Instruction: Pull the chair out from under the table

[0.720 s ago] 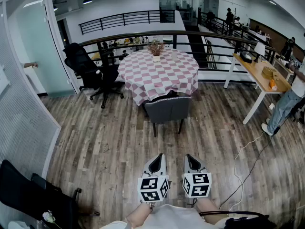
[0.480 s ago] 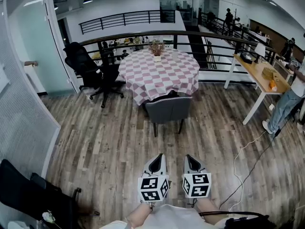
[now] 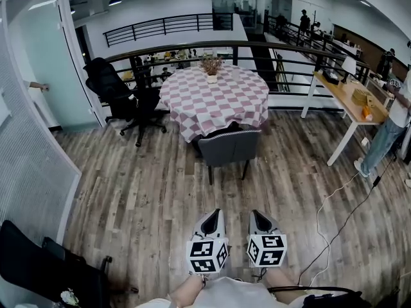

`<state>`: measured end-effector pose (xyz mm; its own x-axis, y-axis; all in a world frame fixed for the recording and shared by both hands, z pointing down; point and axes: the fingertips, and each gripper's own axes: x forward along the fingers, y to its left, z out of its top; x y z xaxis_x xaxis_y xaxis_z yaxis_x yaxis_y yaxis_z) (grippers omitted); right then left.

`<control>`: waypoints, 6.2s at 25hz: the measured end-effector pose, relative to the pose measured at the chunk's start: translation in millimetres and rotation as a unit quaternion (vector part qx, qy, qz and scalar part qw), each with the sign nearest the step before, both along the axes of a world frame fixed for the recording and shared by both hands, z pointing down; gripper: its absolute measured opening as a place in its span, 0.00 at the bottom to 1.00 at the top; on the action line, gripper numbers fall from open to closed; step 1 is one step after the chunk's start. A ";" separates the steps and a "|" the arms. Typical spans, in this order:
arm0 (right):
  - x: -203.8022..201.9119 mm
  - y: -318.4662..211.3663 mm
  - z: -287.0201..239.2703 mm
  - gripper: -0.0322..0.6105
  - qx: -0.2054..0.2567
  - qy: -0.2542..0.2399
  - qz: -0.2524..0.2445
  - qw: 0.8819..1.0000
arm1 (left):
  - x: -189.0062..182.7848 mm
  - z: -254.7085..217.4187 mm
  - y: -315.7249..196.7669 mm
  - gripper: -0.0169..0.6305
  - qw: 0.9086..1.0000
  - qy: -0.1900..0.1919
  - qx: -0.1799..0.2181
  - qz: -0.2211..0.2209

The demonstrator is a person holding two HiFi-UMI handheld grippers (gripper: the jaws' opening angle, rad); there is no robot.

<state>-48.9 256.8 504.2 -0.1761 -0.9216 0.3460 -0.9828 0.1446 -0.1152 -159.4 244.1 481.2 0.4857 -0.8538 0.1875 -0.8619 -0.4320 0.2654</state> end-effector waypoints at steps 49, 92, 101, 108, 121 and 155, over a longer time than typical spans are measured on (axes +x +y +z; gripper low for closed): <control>109.6 -208.5 23.6 0.08 -0.036 0.007 -0.043 0.998 | 98.6 22.0 -199.8 0.03 0.998 -0.028 -0.029 -0.045; 121.3 -410.8 39.9 0.08 -0.059 0.010 -0.067 0.996 | 107.5 37.7 -403.5 0.03 0.996 -0.029 -0.052 -0.064; 110.5 -481.2 37.5 0.08 -0.060 0.017 -0.063 0.996 | 96.7 38.0 -475.6 0.03 0.997 -0.022 -0.054 -0.057; 110.3 -517.0 45.4 0.08 -0.069 0.011 -0.052 0.996 | 96.0 50.0 -515.3 0.03 0.997 -0.025 -0.065 -0.043; 118.7 -553.0 58.3 0.08 -0.096 0.011 -0.098 0.990 | 111.5 72.7 -538.5 0.03 0.992 -0.035 -0.104 -0.062; 194.5 -538.1 111.1 0.08 -0.169 -0.009 -0.055 0.984 | 189.7 243.6 -509.7 0.42 0.714 -0.436 -0.203 0.509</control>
<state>145.6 -281.3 615.3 -0.2766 -0.7297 0.6254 -0.9609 0.1999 -0.1917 30.3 -265.6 724.8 0.3627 0.0685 0.9294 -0.0707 -0.9924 0.1007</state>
